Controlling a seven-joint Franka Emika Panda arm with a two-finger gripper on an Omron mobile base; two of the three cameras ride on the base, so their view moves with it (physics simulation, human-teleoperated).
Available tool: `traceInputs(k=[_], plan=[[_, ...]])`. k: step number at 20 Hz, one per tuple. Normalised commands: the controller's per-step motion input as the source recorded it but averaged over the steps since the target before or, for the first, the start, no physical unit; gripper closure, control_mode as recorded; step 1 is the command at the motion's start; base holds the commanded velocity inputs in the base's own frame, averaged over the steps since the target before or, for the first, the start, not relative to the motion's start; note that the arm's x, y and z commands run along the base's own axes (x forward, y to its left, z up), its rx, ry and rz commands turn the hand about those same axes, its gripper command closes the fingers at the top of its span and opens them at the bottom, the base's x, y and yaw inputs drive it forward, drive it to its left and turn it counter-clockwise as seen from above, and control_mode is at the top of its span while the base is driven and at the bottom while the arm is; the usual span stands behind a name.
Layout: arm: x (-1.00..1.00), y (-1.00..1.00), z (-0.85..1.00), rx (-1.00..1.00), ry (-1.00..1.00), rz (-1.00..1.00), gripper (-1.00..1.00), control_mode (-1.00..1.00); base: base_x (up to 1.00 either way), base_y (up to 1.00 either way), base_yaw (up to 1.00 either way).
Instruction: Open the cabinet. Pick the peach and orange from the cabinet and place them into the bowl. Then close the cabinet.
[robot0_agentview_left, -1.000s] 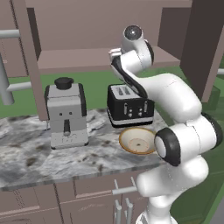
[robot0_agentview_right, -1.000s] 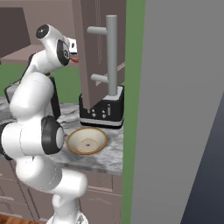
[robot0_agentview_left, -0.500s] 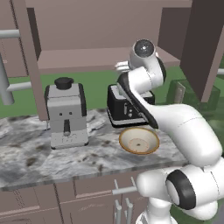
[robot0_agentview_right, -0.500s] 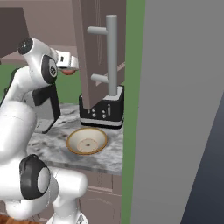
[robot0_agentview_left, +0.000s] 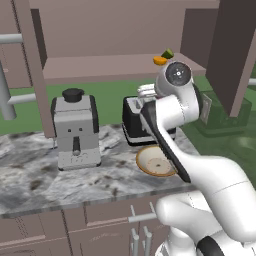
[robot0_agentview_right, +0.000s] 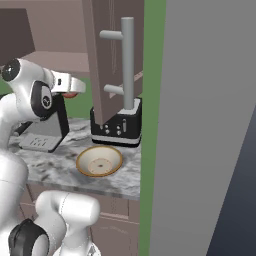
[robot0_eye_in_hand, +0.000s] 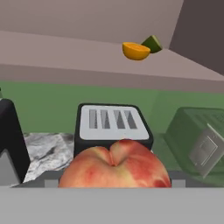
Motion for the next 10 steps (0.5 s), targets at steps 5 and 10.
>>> traceInputs(k=[5,10], plan=[[-0.01,0.00,-0.20,0.01,0.11,0.00,1.00,-1.00,0.00,0.00,0.00],[-0.05,0.00,-0.07,0.10,0.32,0.00,1.00,-1.00,0.00,0.00,0.00]])
